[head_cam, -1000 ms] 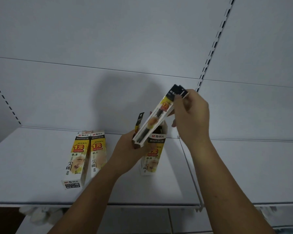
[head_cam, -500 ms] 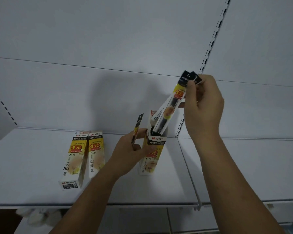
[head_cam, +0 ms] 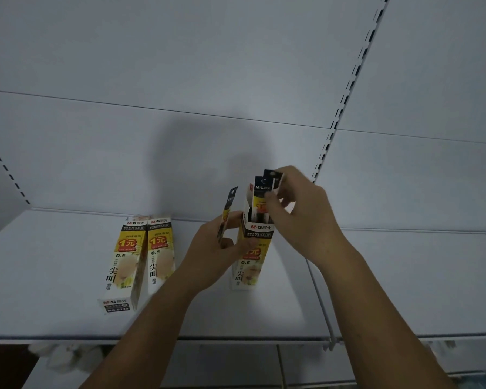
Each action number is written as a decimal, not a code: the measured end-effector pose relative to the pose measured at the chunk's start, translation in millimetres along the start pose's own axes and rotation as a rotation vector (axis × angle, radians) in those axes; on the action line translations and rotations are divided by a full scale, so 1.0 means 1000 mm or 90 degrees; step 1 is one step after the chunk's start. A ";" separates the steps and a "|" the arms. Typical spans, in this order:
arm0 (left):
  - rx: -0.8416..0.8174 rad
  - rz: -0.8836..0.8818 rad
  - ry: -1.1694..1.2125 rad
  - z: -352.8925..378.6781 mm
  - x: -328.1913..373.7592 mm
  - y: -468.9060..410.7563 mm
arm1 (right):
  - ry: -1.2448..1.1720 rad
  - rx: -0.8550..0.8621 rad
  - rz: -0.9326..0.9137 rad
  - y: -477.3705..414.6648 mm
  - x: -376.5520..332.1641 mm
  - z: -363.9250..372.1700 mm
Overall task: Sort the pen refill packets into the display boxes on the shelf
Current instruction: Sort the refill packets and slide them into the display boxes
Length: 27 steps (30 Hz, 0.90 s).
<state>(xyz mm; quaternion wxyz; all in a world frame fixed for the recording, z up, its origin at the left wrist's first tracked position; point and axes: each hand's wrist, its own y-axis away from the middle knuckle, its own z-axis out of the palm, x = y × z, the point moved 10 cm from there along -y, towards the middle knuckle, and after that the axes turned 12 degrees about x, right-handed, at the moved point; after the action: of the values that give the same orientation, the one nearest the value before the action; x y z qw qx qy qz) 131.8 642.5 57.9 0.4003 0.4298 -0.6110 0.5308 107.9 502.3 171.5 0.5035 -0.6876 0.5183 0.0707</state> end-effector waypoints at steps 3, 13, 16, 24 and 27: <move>-0.001 0.003 0.001 0.000 0.000 -0.001 | 0.071 -0.061 0.033 0.005 0.018 0.010; 0.000 -0.010 0.002 0.002 -0.004 -0.002 | 0.158 -0.140 -0.028 -0.008 0.012 0.008; -0.001 -0.007 -0.003 0.002 -0.004 -0.002 | 0.217 -0.235 -0.037 -0.005 0.016 0.024; -0.008 -0.005 -0.007 0.000 -0.004 0.000 | 0.134 -0.241 -0.018 -0.015 0.009 0.008; -0.007 -0.008 -0.007 -0.001 -0.003 0.000 | 0.151 -0.262 -0.021 -0.012 0.009 0.009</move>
<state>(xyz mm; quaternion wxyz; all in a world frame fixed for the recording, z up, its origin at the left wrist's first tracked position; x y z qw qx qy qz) 132.4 643.7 55.1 0.4026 0.4343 -0.6132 0.5228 125.2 503.5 169.1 0.2893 -0.7875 0.5374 0.0851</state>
